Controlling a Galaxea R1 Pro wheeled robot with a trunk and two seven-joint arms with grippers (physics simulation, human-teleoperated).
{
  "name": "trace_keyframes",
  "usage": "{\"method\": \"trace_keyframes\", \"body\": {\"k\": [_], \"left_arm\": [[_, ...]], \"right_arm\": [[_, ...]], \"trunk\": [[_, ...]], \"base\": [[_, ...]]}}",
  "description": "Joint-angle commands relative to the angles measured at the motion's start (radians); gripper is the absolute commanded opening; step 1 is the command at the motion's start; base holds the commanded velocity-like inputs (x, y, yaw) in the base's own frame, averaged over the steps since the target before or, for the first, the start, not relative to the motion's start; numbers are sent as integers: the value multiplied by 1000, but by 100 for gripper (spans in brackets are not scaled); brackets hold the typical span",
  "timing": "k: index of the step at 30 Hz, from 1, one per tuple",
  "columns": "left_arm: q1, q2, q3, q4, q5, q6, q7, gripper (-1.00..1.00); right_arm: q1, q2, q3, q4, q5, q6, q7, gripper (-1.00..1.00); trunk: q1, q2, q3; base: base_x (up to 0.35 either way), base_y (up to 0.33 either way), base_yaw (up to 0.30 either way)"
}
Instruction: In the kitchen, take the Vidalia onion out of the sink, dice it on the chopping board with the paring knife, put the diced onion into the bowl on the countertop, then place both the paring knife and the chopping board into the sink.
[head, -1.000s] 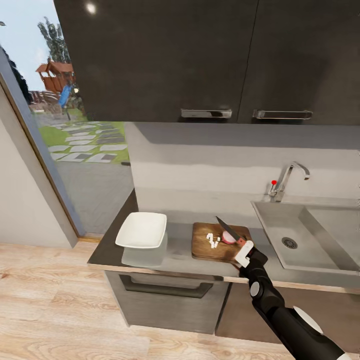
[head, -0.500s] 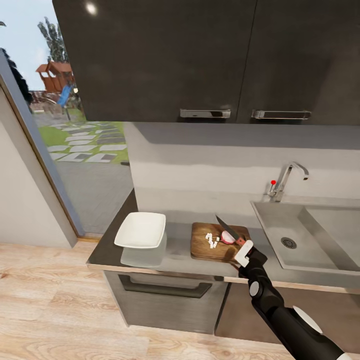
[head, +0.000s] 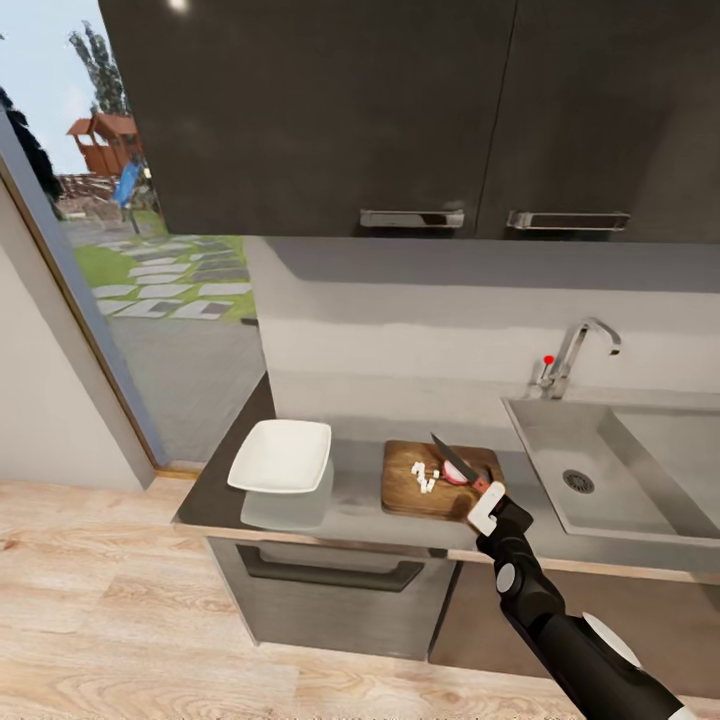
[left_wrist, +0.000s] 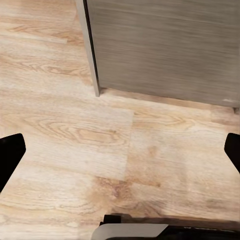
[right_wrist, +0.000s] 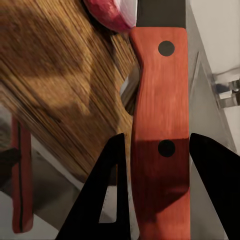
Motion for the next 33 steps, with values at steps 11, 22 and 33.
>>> {"method": "trace_keyframes", "body": {"k": [11, 22, 33], "left_arm": [[0, 2, -7, -2, 7, -2, 8, 100], [0, 2, -7, -3, 7, -2, 8, 100], [0, 2, -7, -3, 7, -2, 8, 100]], "right_arm": [[-1, 0, 4, 15, 3, 7, -4, -100], [-1, 4, -103, -28, 3, 3, -1, -100], [-1, 62, -527, -157, -207, 0, 142, -100]], "trunk": [[1, -2, -15], [1, -2, -16], [1, -2, -16]], "base": [[0, 0, 0], [0, 0, 0], [0, 0, 0]]}}
